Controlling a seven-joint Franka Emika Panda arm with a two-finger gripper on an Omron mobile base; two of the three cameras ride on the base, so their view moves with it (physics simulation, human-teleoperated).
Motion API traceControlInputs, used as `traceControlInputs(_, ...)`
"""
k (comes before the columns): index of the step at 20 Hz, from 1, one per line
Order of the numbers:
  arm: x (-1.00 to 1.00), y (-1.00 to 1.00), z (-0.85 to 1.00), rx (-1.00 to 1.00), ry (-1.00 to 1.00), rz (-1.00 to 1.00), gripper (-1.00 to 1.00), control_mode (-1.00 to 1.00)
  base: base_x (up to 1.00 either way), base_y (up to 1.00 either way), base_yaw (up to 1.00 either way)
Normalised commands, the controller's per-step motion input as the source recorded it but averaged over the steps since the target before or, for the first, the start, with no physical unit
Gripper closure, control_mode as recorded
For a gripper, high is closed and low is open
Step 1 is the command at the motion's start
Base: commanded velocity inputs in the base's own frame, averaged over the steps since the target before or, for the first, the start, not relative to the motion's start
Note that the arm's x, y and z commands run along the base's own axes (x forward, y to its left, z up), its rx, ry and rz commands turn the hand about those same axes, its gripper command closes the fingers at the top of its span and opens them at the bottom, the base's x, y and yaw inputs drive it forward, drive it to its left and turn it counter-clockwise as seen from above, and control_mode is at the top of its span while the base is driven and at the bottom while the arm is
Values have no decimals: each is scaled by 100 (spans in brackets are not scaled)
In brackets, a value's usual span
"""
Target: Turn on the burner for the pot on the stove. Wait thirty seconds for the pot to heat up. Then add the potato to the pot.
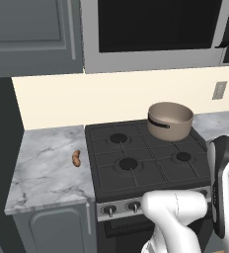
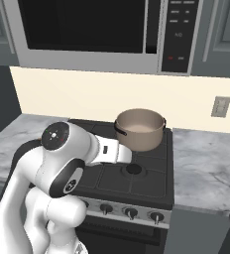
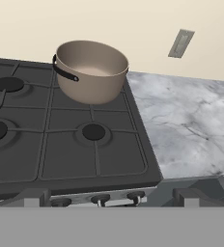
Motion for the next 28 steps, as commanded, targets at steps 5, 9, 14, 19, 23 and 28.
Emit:
traceControlInputs(5,0,0,0,0,0,0,-100,-100,0,0,0)
traceControlInputs(9,0,0,0,0,0,0,-100,-100,0,0,0)
traceControlInputs(14,0,0,0,0,0,0,-100,-100,0,0,0)
traceControlInputs(19,0,0,0,0,0,0,-100,-100,0,0,0)
traceControlInputs(23,0,0,0,0,0,0,-100,-100,0,0,0)
traceControlInputs(28,0,0,0,0,0,0,-100,-100,0,0,0)
